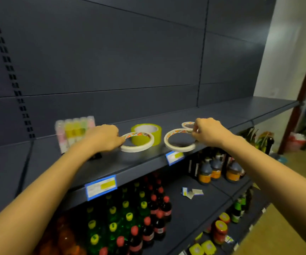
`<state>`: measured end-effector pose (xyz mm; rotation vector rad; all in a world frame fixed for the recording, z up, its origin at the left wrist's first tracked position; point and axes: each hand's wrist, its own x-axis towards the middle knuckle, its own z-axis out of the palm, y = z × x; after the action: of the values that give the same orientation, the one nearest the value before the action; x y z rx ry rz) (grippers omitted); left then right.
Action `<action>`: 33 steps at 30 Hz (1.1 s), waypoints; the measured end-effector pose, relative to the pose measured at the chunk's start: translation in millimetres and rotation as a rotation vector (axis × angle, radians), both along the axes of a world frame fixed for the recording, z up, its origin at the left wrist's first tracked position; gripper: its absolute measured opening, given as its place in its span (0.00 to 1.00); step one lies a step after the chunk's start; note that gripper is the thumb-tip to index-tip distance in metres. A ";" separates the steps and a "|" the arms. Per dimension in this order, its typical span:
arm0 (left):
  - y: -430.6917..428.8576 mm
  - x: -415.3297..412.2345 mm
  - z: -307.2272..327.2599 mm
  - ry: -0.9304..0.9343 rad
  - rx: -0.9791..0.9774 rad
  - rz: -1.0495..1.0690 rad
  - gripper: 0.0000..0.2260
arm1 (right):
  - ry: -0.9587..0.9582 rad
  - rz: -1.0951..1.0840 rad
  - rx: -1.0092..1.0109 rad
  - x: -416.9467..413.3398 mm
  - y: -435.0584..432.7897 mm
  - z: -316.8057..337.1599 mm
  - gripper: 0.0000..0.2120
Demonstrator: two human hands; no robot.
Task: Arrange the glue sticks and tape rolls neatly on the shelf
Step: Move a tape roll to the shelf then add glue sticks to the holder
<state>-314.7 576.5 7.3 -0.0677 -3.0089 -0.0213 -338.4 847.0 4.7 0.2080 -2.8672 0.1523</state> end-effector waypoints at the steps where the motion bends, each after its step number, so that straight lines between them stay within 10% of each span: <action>1: 16.0 -7.2 -2.4 -0.006 0.022 -0.001 0.17 | -0.006 -0.014 -0.005 -3.2 19.3 -0.7 0.14; 16: 191.3 -136.6 -7.8 0.060 0.007 -0.044 0.17 | 0.003 -0.157 -0.090 -81.6 194.1 -14.0 0.12; 33: 228.7 -241.0 -31.7 -0.047 -0.077 0.096 0.14 | -0.045 0.003 -0.180 -244.5 204.3 -11.9 0.10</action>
<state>-555.7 805.1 -24.4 0.0711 -3.0552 0.1045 -582.9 1051.2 -7.2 0.1754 -2.8763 0.4180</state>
